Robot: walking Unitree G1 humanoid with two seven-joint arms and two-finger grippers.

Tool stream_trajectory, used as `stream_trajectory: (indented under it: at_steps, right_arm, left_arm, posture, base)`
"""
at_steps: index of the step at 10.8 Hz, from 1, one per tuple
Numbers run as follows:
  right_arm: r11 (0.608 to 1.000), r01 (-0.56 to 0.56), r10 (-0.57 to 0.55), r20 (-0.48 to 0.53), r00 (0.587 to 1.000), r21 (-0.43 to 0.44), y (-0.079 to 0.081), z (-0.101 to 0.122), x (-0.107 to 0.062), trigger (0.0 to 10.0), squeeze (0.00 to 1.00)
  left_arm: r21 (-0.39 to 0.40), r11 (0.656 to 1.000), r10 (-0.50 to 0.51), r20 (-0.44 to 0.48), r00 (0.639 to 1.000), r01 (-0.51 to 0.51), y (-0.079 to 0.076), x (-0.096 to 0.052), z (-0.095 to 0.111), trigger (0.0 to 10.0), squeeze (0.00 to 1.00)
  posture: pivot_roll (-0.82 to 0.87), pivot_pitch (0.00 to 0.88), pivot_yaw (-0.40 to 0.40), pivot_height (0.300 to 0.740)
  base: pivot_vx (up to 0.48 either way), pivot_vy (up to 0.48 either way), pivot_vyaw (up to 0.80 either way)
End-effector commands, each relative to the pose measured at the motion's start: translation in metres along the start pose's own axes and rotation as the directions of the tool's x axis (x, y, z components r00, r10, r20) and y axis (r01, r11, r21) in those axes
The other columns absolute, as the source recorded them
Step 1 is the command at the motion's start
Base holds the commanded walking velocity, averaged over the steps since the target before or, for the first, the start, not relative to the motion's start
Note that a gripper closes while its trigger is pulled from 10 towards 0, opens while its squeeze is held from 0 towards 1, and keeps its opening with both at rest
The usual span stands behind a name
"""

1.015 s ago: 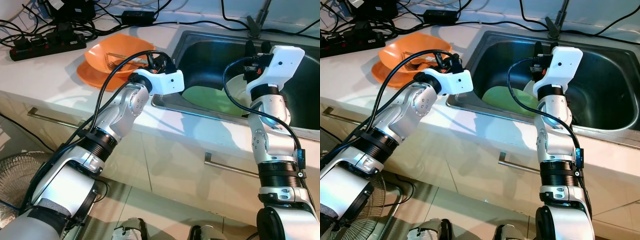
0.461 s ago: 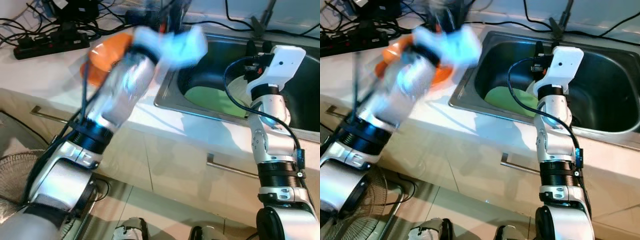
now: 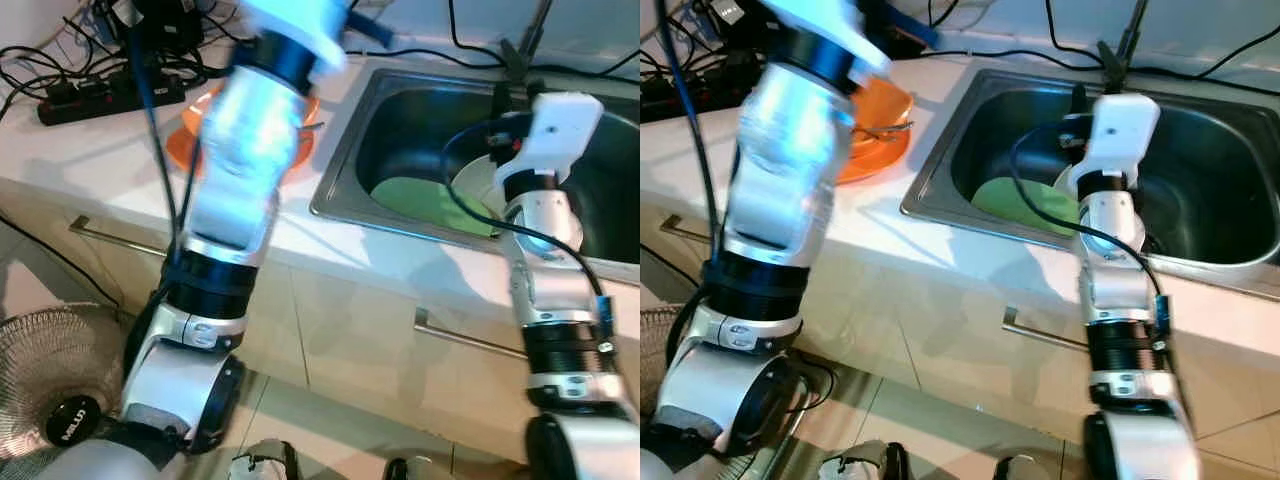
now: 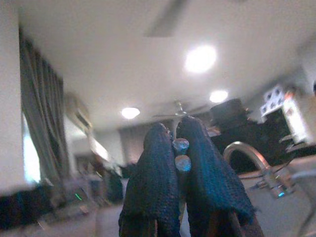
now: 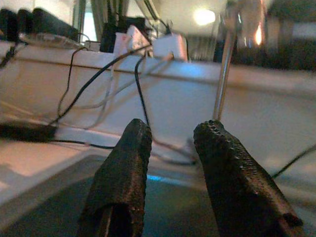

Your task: Kitchen organization

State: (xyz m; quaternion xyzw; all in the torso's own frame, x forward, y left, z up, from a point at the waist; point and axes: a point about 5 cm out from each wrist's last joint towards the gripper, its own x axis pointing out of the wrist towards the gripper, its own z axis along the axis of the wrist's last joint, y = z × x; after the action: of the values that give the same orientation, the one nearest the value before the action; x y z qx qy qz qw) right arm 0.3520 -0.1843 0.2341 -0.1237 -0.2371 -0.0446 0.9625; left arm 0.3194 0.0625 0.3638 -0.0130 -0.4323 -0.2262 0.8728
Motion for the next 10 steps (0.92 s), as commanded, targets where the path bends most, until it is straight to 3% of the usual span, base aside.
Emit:
stream_trajectory:
  at_steps: [1, 2, 3, 5, 7, 8, 9, 10]
  right_arm:
    - [0.983, -0.046, 0.050, 0.014, 0.999, -0.175, 0.007, -0.002, -0.003, 10.0, 0.00]
    - [0.937, -0.069, 0.084, 0.028, 0.996, -0.341, 0.009, -0.003, -0.004, 10.0, 0.00]
    - [0.839, -0.109, 0.154, 0.040, 0.987, -0.534, 0.014, -0.005, -0.006, 10.0, 0.00]
    - [0.814, -0.114, 0.167, 0.041, 0.985, -0.570, 0.019, -0.008, -0.007, 10.0, 0.00]
    - [0.808, -0.120, 0.182, 0.051, 0.982, -0.577, 0.027, -0.008, -0.008, 10.0, 0.00]
    - [0.811, -0.128, 0.189, 0.048, 0.981, -0.571, 0.032, -0.009, -0.010, 10.0, 0.00]
    - [0.812, -0.129, 0.188, 0.045, 0.981, -0.569, 0.033, -0.010, -0.011, 10.0, 0.00]
    - [0.813, -0.129, 0.184, 0.040, 0.982, -0.568, 0.034, -0.011, -0.011, 10.0, 0.00]
  left_arm:
    - [-0.121, 0.992, 0.020, -0.004, 1.000, -0.020, 0.006, -0.003, 0.001, 10.0, 0.00]
    - [-0.189, 0.982, 0.029, -0.014, 0.999, -0.031, 0.007, -0.004, -0.001, 10.0, 0.00]
    - [-0.286, 0.957, 0.034, -0.038, 0.999, -0.043, 0.008, -0.008, -0.005, 10.0, 0.00]
    - [-0.393, 0.918, 0.034, -0.069, 0.997, -0.058, 0.013, -0.016, -0.007, 10.0, 0.00]
    - [-0.517, 0.853, 0.040, -0.075, 0.996, -0.073, 0.011, -0.021, -0.008, 10.0, 0.00]
    - [-0.613, 0.784, 0.058, -0.089, 0.994, -0.100, 0.011, -0.025, -0.013, 10.0, 0.00]
    - [-0.638, 0.760, 0.070, -0.106, 0.992, -0.121, 0.012, -0.028, -0.016, 10.0, 0.00]
    - [-0.680, 0.713, 0.098, -0.144, 0.985, -0.170, 0.013, -0.036, -0.024, 10.0, 0.00]
  posture:
    - [0.04, 0.035, 0.055, 0.740]
    - [0.04, 0.042, 0.052, 0.740]
    - [0.04, 0.050, 0.050, 0.740]
    - [0.05, 0.055, 0.047, 0.740]
    - [0.04, 0.061, 0.047, 0.740]
    - [0.04, 0.062, 0.051, 0.740]
    - [0.04, 0.062, 0.053, 0.740]
    - [0.04, 0.065, 0.055, 0.740]
  base:
    - [0.000, 0.000, 0.00]
    - [0.000, 0.000, 0.00]
    - [0.000, 0.000, 0.00]
    - [0.000, 0.000, 0.00]
    - [0.000, 0.000, 0.00]
    - [0.000, 0.000, 0.00]
    - [0.000, 0.000, 0.00]
    - [0.000, 0.000, 0.00]
